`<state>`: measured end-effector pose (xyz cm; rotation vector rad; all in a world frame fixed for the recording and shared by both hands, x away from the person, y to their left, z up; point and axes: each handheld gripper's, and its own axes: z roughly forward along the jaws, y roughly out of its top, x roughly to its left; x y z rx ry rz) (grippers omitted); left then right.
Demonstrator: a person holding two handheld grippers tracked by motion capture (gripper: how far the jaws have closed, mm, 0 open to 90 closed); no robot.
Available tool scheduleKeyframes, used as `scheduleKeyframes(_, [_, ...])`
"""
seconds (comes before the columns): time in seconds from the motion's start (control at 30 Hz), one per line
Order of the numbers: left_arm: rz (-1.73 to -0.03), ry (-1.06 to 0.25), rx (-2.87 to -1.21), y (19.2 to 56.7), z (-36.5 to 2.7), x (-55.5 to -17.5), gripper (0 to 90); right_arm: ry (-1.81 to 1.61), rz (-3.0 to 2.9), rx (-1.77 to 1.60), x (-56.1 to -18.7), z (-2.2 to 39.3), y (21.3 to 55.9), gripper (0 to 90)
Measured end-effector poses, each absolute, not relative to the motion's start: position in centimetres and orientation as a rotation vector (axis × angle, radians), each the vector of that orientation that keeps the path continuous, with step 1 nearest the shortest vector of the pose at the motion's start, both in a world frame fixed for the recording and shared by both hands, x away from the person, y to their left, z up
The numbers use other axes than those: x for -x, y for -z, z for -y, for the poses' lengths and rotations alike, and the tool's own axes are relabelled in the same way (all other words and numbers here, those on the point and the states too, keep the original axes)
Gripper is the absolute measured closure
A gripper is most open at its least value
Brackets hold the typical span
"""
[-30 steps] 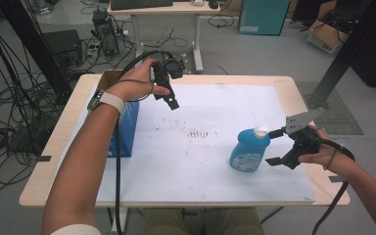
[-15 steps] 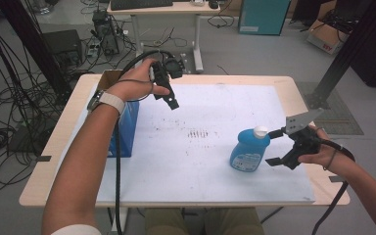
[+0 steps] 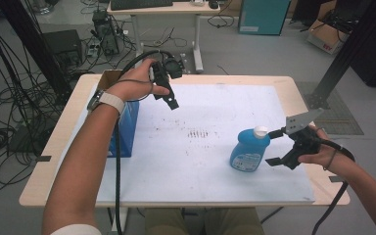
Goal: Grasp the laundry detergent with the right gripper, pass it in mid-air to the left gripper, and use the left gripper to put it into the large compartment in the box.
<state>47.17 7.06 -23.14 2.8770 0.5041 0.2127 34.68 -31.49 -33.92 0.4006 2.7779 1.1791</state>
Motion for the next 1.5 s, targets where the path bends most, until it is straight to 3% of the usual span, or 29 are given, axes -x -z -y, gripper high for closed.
scheduleKeyframes(1.5, [-0.505, -0.208, -2.884, 23.7, -7.0, -47.3, 8.0, -1.372, -2.637, -0.437, -34.8, 30.8, 36.9, 6.2])
